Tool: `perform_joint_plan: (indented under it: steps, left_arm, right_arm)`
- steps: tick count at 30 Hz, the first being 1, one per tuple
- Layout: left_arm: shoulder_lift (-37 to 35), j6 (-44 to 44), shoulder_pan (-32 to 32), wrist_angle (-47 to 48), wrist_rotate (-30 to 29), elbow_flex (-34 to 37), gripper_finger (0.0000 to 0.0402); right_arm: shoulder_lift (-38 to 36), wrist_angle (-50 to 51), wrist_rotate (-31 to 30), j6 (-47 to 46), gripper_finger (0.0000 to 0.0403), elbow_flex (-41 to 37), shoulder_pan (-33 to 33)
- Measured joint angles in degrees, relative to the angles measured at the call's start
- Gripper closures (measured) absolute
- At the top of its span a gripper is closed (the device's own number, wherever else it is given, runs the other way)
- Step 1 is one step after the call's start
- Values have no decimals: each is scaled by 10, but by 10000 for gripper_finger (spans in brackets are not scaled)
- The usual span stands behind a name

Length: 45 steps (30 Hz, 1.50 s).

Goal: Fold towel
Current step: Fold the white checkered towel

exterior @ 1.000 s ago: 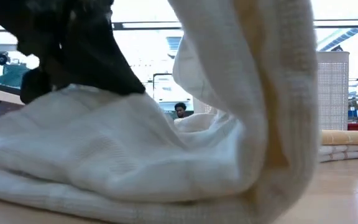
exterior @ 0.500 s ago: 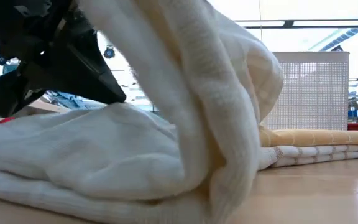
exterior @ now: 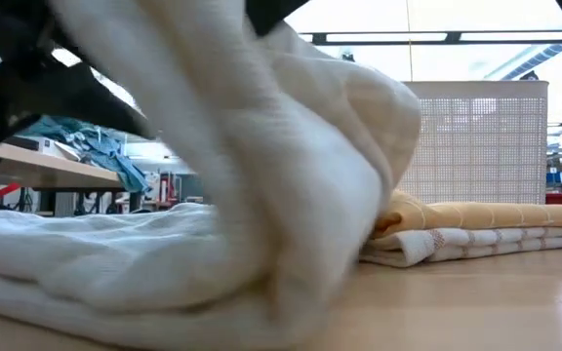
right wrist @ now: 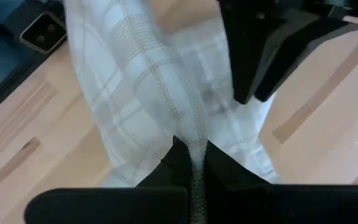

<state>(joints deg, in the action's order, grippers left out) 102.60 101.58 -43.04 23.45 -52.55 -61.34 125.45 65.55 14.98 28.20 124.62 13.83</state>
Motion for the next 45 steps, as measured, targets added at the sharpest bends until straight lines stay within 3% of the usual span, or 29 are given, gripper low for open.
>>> perform_joint_plan:
  steps: [5,12,25,30,36,42,45]
  left_arm:
    - [-30,20,-22,34,-15,0,312]
    - [-55,23,-60,42,-88,-7,337]
    - [-65,-15,-71,50,-90,-18,364]
    - [-45,13,-39,52,4,5,364]
    - [10,27,27,70,169,14,364]
    - [30,32,46,100,190,14,365]
    - [11,45,35,143,188,12,365]
  right_arm:
    - [4,-37,0,7,401,0,-15]
    - [56,-66,0,14,401,-1,-46]
    - [98,-156,2,30,384,-8,-93]
    - [98,-156,-14,32,327,-6,-91]
    - [95,-152,-139,15,255,-6,-90]
    - [70,-95,-146,-7,226,-6,-94]
    - [59,-39,-102,-21,229,-5,-105]
